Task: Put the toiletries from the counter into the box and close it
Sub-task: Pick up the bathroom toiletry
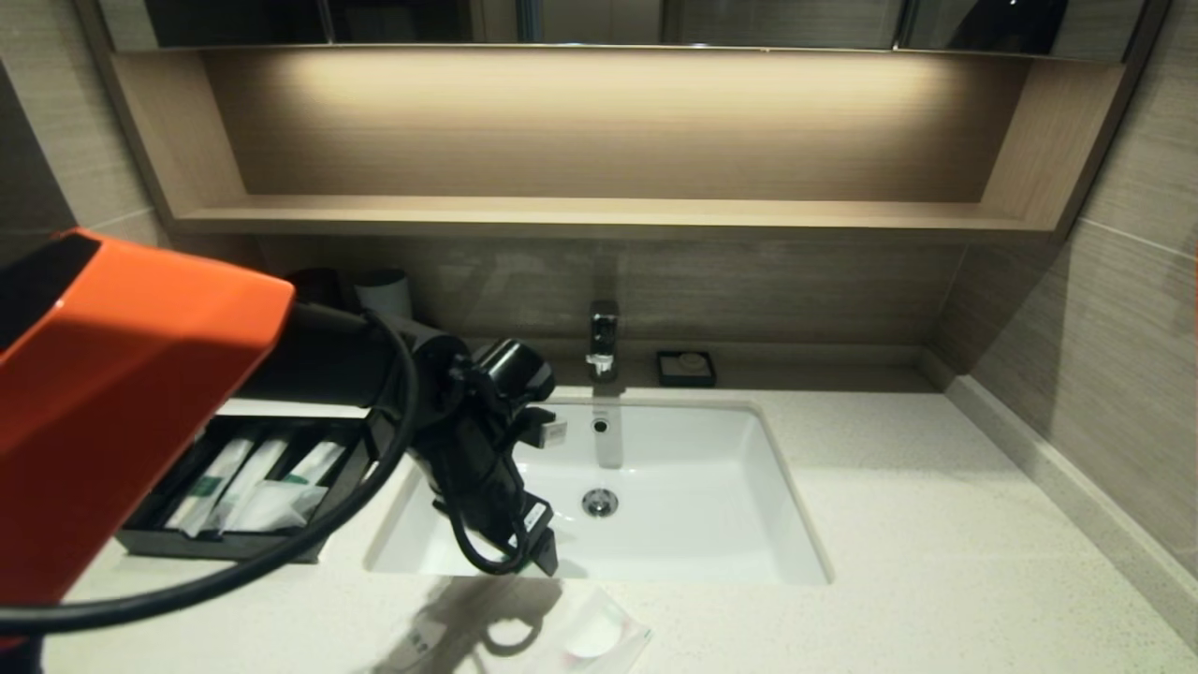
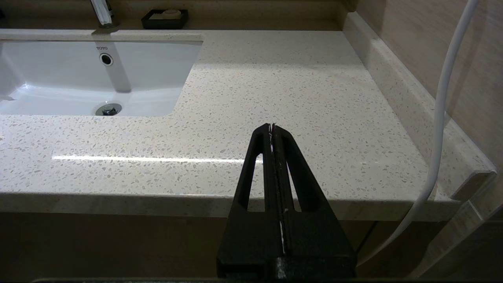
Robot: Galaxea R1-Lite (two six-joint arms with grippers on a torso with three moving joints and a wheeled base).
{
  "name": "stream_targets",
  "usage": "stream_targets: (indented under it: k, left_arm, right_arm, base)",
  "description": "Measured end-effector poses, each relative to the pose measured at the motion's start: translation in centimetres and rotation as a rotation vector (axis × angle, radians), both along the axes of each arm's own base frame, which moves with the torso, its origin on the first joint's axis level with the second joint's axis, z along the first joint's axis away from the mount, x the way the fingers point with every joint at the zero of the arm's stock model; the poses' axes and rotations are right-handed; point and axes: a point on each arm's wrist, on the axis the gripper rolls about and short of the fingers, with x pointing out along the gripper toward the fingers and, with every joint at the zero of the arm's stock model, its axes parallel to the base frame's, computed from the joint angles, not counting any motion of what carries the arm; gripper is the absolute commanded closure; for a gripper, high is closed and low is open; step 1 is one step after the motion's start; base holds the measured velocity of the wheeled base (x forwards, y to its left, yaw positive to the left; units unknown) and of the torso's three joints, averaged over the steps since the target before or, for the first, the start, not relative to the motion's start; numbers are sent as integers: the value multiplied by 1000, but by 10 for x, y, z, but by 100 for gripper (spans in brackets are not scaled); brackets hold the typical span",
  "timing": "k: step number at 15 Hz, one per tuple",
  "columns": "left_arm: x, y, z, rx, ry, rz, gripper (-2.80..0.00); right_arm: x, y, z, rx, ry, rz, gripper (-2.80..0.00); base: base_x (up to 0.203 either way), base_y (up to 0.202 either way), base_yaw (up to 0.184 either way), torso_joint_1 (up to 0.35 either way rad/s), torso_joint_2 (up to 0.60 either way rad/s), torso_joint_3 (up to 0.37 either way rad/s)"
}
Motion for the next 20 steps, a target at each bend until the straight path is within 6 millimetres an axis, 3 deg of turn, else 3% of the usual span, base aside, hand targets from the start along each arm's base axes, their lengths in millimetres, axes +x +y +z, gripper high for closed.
stream_targets:
  k: [20]
  left_arm:
    - [14, 1, -17, 16, -17, 17, -280]
  right_arm:
    - [0, 0, 0, 0, 0, 0, 0]
  base:
    - [0, 0, 0, 0, 0, 0]
